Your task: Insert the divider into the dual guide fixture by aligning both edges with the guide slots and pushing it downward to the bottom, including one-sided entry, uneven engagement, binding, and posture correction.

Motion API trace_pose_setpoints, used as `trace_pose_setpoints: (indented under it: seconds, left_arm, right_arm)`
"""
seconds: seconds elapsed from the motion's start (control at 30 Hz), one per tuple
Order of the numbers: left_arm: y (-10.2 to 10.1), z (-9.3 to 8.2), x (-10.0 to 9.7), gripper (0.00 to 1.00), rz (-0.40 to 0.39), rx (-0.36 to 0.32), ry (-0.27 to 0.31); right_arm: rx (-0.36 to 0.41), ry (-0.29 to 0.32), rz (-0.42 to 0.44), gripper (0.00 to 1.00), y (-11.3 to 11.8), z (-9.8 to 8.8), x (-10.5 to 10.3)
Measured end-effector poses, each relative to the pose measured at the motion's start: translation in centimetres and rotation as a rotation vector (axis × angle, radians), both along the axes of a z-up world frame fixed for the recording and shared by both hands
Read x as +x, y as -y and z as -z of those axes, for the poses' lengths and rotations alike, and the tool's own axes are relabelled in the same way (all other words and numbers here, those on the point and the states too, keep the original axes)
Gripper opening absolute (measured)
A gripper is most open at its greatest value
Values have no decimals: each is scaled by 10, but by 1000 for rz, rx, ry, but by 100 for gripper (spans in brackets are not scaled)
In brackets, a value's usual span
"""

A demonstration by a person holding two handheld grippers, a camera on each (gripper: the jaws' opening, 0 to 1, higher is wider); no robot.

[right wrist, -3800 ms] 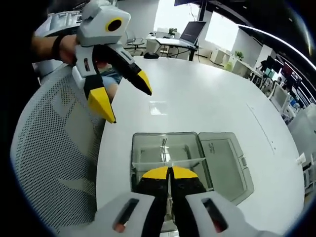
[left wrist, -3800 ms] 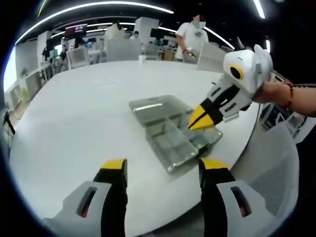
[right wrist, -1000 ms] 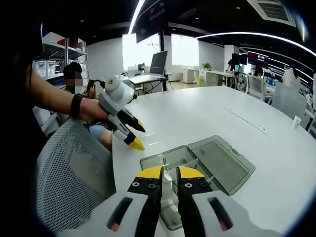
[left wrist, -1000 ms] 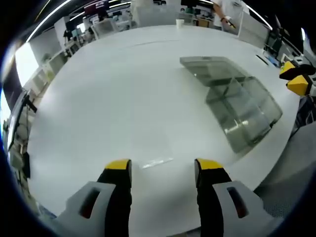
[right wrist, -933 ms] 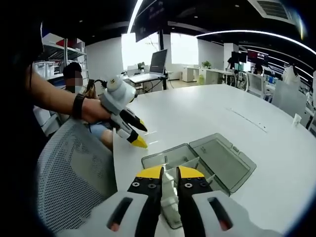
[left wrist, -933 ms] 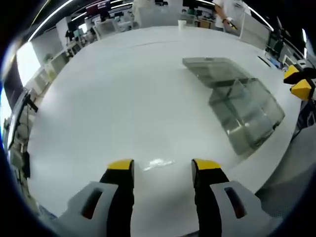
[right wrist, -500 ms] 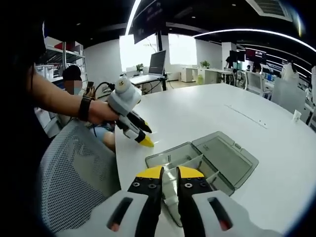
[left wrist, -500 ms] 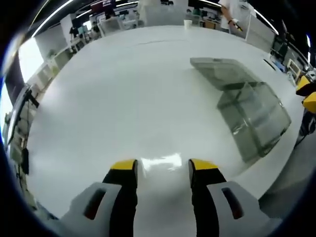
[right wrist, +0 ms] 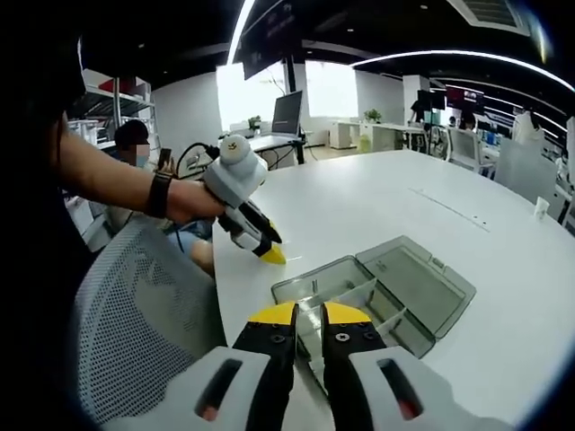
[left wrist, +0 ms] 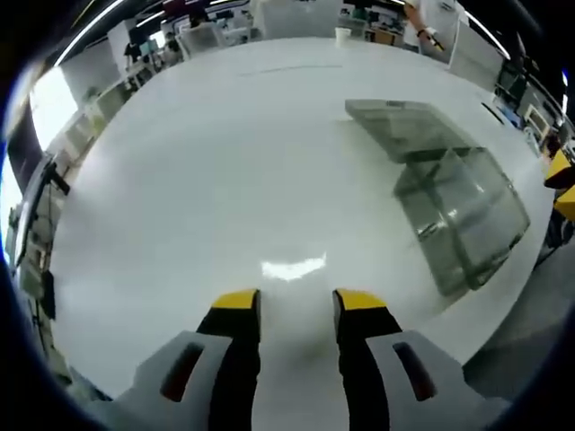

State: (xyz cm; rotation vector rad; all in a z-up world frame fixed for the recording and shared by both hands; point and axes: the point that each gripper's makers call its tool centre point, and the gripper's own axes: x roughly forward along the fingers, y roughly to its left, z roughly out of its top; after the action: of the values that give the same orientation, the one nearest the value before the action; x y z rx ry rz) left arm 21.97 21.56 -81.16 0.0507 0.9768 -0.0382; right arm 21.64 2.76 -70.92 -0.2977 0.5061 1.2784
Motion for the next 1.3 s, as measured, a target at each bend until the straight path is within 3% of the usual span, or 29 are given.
trace_pose_setpoints:
  seconds: [0.67, 1.1, 1.3]
  left_arm:
    - [33, -33, -19, 30, 59, -43, 85]
    - [48, -63, -8, 30, 38, -93, 201]
    - [59, -72, -7, 30, 66, -93, 238]
  right_arm:
    - [56, -39, -12, 7, -12, -10, -4]
    - [83, -34, -20, 7, -14, -25, -2]
    - [99, -29, 3, 7, -12, -33, -3]
